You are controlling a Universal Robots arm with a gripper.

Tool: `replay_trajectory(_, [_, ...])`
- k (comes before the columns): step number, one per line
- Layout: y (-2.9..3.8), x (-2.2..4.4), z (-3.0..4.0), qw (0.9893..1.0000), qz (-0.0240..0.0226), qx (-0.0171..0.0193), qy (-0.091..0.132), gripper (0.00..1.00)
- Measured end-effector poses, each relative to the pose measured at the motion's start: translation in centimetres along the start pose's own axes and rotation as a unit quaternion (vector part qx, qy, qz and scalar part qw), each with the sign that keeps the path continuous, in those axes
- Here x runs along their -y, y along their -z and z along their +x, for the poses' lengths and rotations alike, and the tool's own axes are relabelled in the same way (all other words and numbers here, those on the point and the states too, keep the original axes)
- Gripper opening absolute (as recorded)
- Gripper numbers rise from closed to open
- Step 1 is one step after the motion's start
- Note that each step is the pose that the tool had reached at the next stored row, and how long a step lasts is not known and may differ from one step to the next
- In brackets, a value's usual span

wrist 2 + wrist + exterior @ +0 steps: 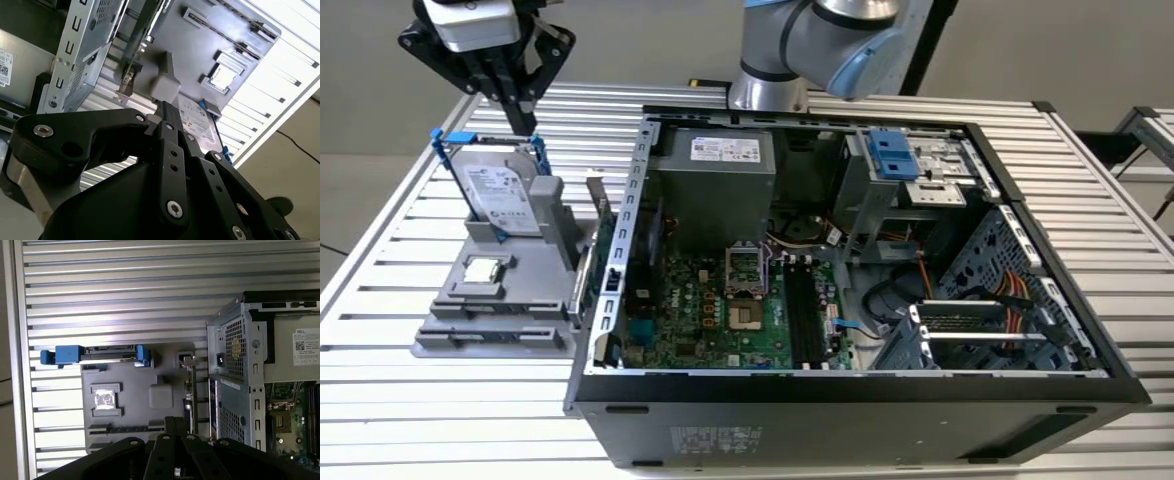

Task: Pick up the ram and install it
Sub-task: 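Reach for the ram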

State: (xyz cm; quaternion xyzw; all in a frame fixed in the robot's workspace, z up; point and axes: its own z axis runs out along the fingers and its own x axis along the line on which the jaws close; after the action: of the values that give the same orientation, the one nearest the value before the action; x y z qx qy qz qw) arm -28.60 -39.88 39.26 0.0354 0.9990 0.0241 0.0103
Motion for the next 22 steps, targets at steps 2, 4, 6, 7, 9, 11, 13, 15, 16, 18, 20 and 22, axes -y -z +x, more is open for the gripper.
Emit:
replay_trajectory(2, [0.01, 0.02, 0.26, 1.0000, 0.0000, 0.0000, 0.000, 0.00])
replay_trajectory(4, [0.01, 0.04, 0.50, 1.0000, 0.0000, 0.0000, 0.000, 0.00])
replay_trajectory(6, [0.02, 0.05, 0.69, 1.0000, 0.0000, -0.0001, 0.000, 0.00])
replay_trajectory(7, [0.02, 0.05, 0.78, 1.0000, 0.0000, -0.0001, 0.000, 0.00])
replay_trajectory(9, [0.03, 0.07, 1.00, 1.0000, 0.0000, -0.0001, 0.000, 0.00])
replay_trajectory(11, [0.03, 0.09, 1.24, 1.0000, 0.0000, -0.0001, 0.000, 0.00])
replay_trajectory(13, [0.03, 0.11, 1.49, 1.0000, 0.0000, -0.0001, 0.000, 0.00])
replay_trajectory(15, [0.04, 0.12, 1.72, 1.0000, 0.0000, -0.0002, 0.000, 0.00])
replay_trajectory(16, [0.04, 0.13, 1.82, 1.0000, 0.0000, -0.0002, 0.000, 0.00])
replay_trajectory(18, [0.05, 0.14, 2.04, 1.0000, 0.0001, -0.0003, 0.000, 0.00])
replay_trajectory(20, [0.06, 0.16, 2.29, 1.0000, 0.0001, -0.0003, 0.000, 0.00])
replay_trajectory(22, [0.06, 0.19, 2.67, 1.0000, 0.0001, -0.0004, 0.000, 0.00])
